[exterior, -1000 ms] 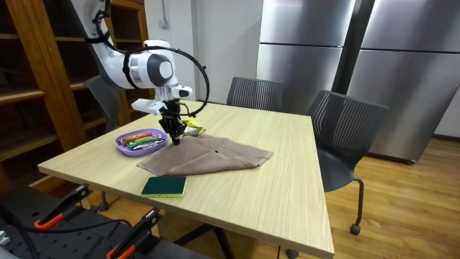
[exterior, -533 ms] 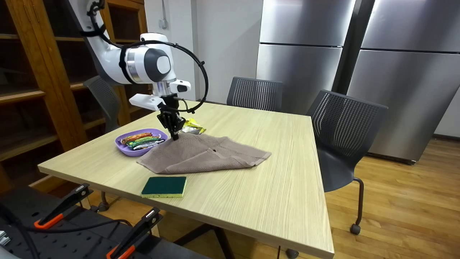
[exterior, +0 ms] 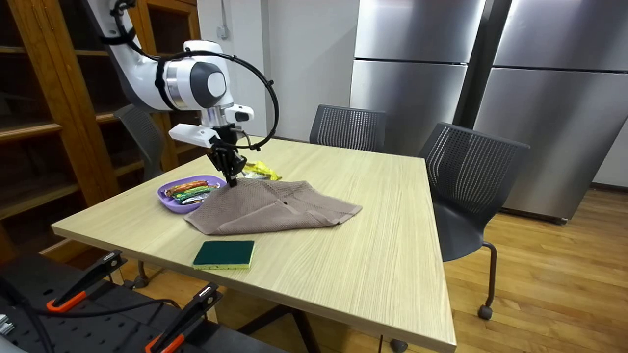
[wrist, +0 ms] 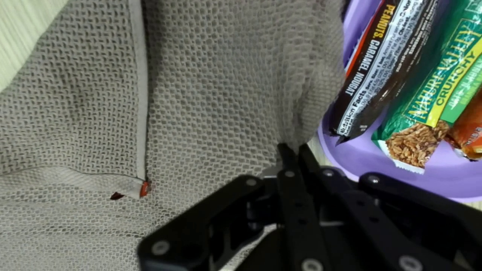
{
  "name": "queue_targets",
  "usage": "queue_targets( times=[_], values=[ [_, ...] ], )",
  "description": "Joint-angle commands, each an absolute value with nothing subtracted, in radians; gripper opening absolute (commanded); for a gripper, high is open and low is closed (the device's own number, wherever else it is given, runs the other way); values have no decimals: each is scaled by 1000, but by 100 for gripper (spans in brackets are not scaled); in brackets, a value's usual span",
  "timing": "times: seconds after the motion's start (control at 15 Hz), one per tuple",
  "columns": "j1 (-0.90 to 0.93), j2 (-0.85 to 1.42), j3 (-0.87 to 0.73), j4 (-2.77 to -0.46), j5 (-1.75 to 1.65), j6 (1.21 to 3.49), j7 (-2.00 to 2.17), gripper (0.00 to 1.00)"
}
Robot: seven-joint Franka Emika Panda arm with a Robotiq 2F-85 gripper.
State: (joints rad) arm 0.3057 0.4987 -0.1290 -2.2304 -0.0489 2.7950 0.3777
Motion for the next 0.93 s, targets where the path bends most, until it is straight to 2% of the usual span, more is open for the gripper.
queue_targets(
  times=[0.0, 0.87],
  values=[
    [309, 451, -113, -2263, -72, 2804, 370, 1],
    [327, 422, -65, -2245, -64, 2807, 381, 1]
  ],
)
